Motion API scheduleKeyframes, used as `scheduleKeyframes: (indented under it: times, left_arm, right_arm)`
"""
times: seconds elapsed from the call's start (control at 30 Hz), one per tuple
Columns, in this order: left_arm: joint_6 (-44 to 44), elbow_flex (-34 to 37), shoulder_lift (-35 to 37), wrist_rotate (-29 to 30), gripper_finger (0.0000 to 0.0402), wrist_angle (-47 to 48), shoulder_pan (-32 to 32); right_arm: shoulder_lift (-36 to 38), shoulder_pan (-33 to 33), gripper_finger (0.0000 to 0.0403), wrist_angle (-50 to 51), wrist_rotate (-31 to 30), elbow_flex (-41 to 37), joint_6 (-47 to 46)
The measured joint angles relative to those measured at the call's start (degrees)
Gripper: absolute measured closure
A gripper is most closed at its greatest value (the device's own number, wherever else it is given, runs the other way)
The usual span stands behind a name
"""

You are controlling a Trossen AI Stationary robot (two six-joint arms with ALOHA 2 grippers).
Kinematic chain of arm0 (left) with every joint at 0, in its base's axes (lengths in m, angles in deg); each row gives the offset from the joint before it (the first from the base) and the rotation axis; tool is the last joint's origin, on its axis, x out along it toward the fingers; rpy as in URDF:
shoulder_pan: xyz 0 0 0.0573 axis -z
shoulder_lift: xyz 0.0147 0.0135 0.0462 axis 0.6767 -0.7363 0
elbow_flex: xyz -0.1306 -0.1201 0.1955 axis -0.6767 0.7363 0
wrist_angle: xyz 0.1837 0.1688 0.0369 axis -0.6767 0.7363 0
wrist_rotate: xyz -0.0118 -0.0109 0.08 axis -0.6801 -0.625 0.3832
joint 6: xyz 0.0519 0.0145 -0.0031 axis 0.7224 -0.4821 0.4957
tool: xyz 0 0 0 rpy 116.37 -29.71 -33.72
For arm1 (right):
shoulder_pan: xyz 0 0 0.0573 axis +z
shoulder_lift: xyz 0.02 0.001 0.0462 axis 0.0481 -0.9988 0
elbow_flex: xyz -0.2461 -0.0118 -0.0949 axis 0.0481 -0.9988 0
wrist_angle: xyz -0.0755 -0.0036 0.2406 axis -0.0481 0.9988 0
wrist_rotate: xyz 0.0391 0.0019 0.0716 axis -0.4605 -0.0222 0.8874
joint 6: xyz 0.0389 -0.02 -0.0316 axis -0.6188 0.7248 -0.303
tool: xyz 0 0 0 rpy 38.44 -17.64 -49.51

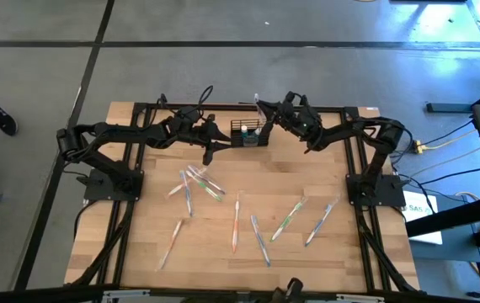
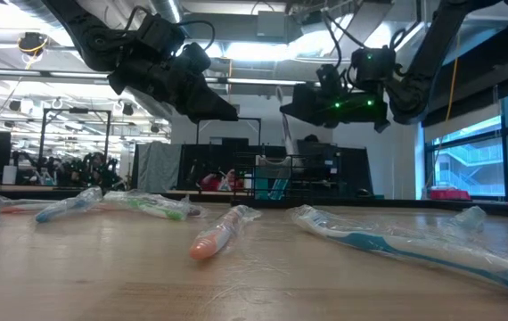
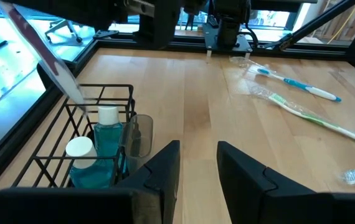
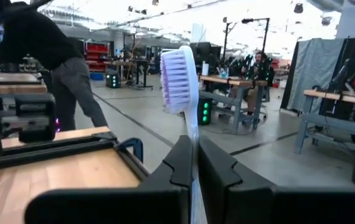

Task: Pick & Place toothbrushing station
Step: Put the right purple toothbrush in the right section of the wire organizer

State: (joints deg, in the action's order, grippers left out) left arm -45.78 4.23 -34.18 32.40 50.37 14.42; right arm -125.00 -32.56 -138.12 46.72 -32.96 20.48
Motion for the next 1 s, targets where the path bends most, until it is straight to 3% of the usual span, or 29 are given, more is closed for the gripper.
scheduleKeyframes:
  times: [0.43,1.0]
  left_arm:
    - [0.0,0.0,0.0,0.0,0.03,0.0,0.0]
    - [0.0,0.0,0.0,0.0,0.03,0.0,0.0]
  right_arm:
    - [-0.03,0.04,0.0384,4.23,0.07,0.0,-0.44]
    - [-0.03,0.04,0.0284,4.25,-0.35,0.0,-1.06]
